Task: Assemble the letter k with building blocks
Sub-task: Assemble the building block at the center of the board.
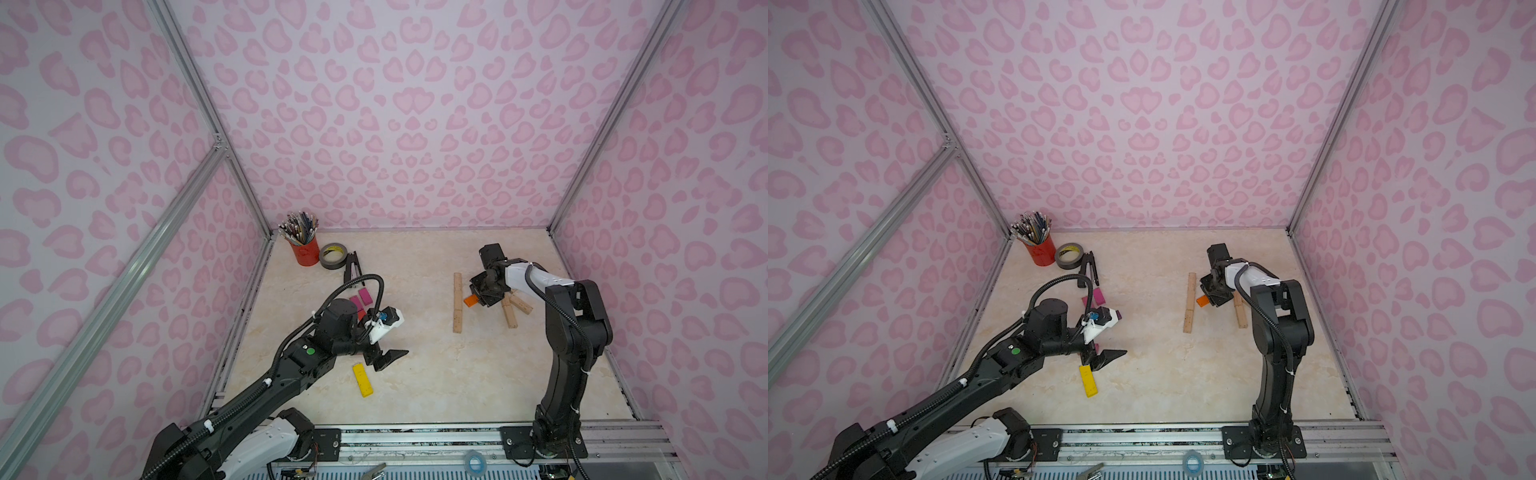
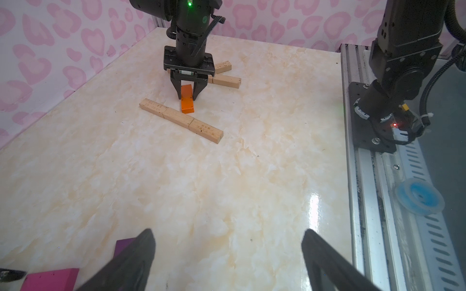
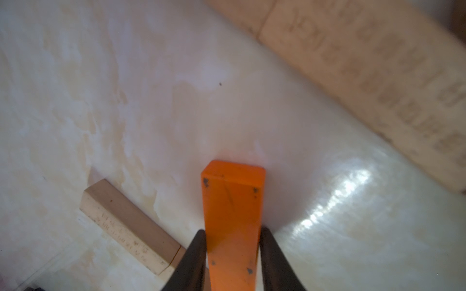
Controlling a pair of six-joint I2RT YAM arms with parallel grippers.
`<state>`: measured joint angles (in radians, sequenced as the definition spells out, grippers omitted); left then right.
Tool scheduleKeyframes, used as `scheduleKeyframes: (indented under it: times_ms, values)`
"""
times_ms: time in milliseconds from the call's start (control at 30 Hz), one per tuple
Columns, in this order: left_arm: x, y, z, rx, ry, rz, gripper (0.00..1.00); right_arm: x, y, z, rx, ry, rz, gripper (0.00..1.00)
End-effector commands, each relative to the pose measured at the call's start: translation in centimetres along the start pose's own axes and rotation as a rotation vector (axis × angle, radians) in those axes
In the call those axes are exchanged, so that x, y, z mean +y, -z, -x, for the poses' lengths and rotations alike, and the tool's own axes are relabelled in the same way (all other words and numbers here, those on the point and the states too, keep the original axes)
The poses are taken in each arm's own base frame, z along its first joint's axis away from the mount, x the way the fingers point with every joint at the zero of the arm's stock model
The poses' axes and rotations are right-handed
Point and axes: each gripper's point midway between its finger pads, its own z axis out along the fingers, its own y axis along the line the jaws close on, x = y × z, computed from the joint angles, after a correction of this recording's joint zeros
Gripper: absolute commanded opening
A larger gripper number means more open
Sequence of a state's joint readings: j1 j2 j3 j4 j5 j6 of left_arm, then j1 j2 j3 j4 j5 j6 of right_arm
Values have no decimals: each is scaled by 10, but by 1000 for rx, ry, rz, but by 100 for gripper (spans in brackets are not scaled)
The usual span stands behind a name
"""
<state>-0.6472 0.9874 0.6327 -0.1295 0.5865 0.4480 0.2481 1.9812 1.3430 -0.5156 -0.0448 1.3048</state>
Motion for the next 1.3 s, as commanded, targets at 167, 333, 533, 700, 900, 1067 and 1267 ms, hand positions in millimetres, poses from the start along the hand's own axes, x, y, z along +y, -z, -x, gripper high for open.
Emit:
scheduleKeyframes:
  times_ms: [167,333,533,700,900,1067,1267]
  values:
    - [3,0,4,-10,-15,9,93,0,-4,2,0,-1,-10,35]
    - [3,0,4,-7,-13,9,93,3,-5,2,1,-3,-6,35]
    - [3,0,4,-8,-13,9,93,6,-8,3,9,-5,-3,35]
    - [4,0,4,-7,-11,10,93,7,-10,3,10,-5,-5,36]
    - [4,0,3,-5,-11,12,93,8,-10,3,14,-4,-3,39]
    - [4,0,3,-5,-10,12,93,10,-10,3,13,-5,2,39]
    - [4,1,4,-6,-11,13,93,10,-9,2,16,-4,3,39]
